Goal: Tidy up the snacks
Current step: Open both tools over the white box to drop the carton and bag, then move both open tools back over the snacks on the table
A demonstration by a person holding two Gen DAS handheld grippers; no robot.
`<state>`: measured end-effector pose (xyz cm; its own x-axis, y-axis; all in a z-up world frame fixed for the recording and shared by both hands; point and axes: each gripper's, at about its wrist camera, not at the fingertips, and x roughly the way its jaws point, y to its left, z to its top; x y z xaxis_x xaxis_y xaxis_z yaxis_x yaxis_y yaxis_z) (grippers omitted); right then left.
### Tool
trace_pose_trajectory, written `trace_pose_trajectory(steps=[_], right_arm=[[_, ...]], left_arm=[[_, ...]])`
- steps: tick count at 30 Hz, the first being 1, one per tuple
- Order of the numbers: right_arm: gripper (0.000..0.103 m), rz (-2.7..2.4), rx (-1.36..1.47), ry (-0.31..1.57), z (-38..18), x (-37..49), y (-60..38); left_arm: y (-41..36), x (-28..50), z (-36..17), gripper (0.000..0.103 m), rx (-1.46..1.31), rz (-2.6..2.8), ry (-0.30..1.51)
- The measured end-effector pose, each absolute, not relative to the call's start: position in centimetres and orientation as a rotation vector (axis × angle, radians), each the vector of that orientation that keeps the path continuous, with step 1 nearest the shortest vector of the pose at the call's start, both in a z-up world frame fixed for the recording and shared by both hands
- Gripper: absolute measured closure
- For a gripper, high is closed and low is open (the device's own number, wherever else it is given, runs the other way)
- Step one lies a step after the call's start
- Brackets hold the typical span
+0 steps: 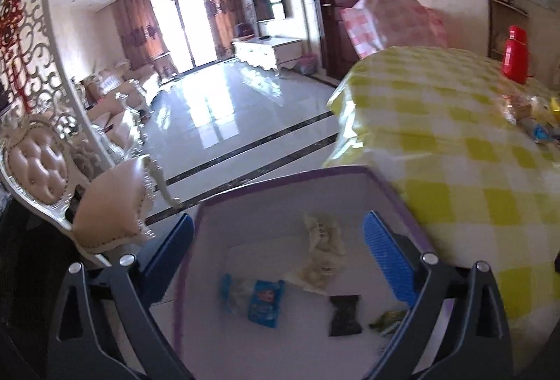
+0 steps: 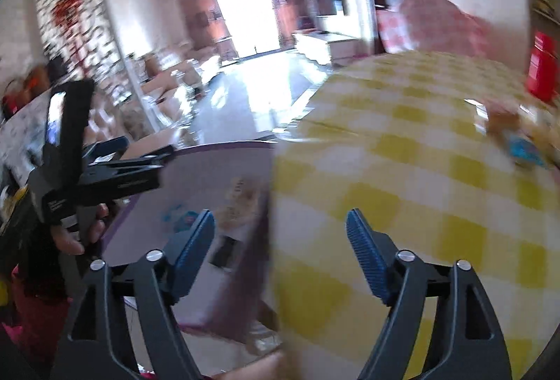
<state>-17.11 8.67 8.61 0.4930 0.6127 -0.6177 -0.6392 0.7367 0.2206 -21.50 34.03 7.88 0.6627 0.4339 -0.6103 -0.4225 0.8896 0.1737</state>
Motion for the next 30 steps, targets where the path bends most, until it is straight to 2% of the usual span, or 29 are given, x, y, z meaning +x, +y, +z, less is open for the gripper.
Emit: trace_pose_trajectory(steps=[6,12,18,23,30], right_arm=[[0.018,0.545,0.013,0.729,7.0,-16.1,-1.1],[0.017,0.294,0.147,0.768,4.7,-14.0,-11.3],[0.016,0.104,0.273,0.746,4.3,-11.6,-20.5],[0.016,0.006,0.198,0.730,4.6,-6.4,-24.3],[0.016,0.055,0.132,0.687,5.4,4.0,-25.4]], left_arm=[[28.3,-19.2,7.7,0.004,-0.159,0.282,0.722],[14.5,-13.6,6.5,0.003,-0.210,-0.112,0.816],[4.2,-6.0,4.7,0.002,-0.187,-0.184,0.836],[0.2,0.1,3.7,0.002,-0.250,-0.113,0.853],[-1.8,6.2,5.0,0.002,-0.296,0.051,0.703]])
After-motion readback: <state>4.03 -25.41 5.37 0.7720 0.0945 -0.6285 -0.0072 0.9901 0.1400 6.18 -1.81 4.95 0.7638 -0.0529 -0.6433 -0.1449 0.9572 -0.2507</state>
